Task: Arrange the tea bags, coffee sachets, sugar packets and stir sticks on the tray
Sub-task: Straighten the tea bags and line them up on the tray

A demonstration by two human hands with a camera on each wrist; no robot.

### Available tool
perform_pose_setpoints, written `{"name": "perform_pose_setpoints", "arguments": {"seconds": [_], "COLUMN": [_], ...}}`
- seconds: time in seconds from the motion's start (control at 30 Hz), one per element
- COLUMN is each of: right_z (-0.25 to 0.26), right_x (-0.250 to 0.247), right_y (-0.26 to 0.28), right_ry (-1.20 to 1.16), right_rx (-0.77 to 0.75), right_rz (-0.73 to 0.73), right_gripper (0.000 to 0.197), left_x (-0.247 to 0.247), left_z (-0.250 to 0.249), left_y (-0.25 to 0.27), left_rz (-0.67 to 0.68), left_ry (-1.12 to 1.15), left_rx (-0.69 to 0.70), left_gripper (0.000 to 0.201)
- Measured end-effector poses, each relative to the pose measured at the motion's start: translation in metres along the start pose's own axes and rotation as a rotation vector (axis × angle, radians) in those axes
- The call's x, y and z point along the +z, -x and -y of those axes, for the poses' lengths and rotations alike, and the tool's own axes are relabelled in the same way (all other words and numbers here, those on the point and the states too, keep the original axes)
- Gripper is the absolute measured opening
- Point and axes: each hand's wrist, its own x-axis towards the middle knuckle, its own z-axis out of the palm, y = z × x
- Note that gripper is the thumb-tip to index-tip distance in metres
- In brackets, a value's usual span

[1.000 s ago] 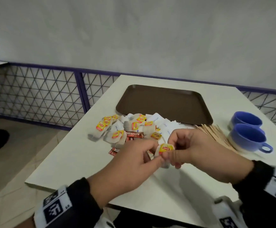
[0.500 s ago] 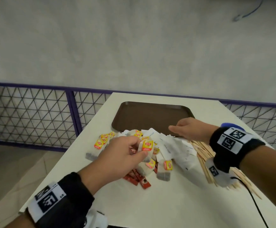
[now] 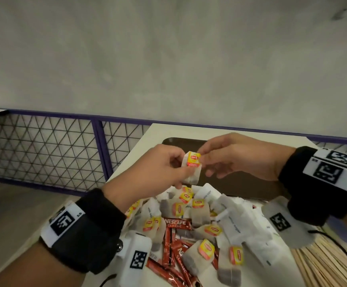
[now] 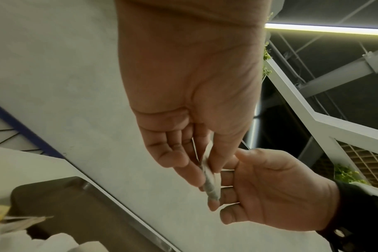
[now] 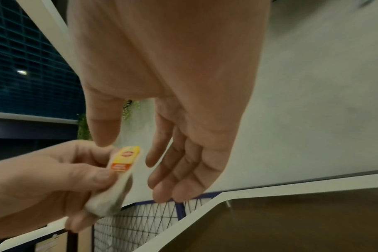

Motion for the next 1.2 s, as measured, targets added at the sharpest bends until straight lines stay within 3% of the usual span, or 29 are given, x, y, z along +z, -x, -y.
{"name": "perform_pose_setpoints", "arguments": {"seconds": [0.23, 0.37, 0.43, 0.6, 0.8, 0.97, 1.07, 1.13, 1.2], "right_z": [0.003, 0.022, 0.028, 0.006, -0.013, -0.051, -0.065, -0.074, -0.082], "right_x": [0.004, -0.017, -0.028, -0.039, -0.034, -0.009, 0.002, 0.005, 0.002], "right_y": [-0.042, -0.086, -0.107, -0.141, -0.179, -0.178, -0.161, -0.147, -0.129], "right_ry": [0.195, 0.279, 0.308, 0.415, 0.399, 0.276, 0.119, 0.034, -0.035], "right_rx": [-0.081, -0.077, -0.058, 0.045, 0.140, 0.363, 0.447, 0.487, 0.546], "right_rz": [-0.027, -0.110, -0.174, -0.151, -0.162, 0.000, 0.068, 0.036, 0.003], "right_gripper": [0.008, 0.007, 0.009, 0.014, 0.011, 0.010, 0.020, 0.045, 0.057], "left_x": [-0.006, -0.026, -0.037, -0.052, -0.057, -0.052, -0.053, -0.052, -0.050], "left_z": [0.008, 0.024, 0.031, 0.052, 0.077, 0.087, 0.088, 0.087, 0.088], "left_y": [-0.019, -0.008, 0.005, 0.020, 0.020, 0.023, 0.025, 0.026, 0.025], "left_rz": [-0.015, -0.114, -0.125, -0.052, -0.070, -0.074, -0.113, -0.127, -0.120], "left_ry": [-0.011, -0.214, -0.274, -0.287, -0.349, -0.424, -0.422, -0.427, -0.435], "left_rx": [-0.027, -0.076, -0.082, -0.114, -0.088, -0.059, -0.059, -0.049, -0.054], "left_gripper": [0.005, 0.028, 0.030, 0.029, 0.035, 0.037, 0.037, 0.038, 0.035]}}
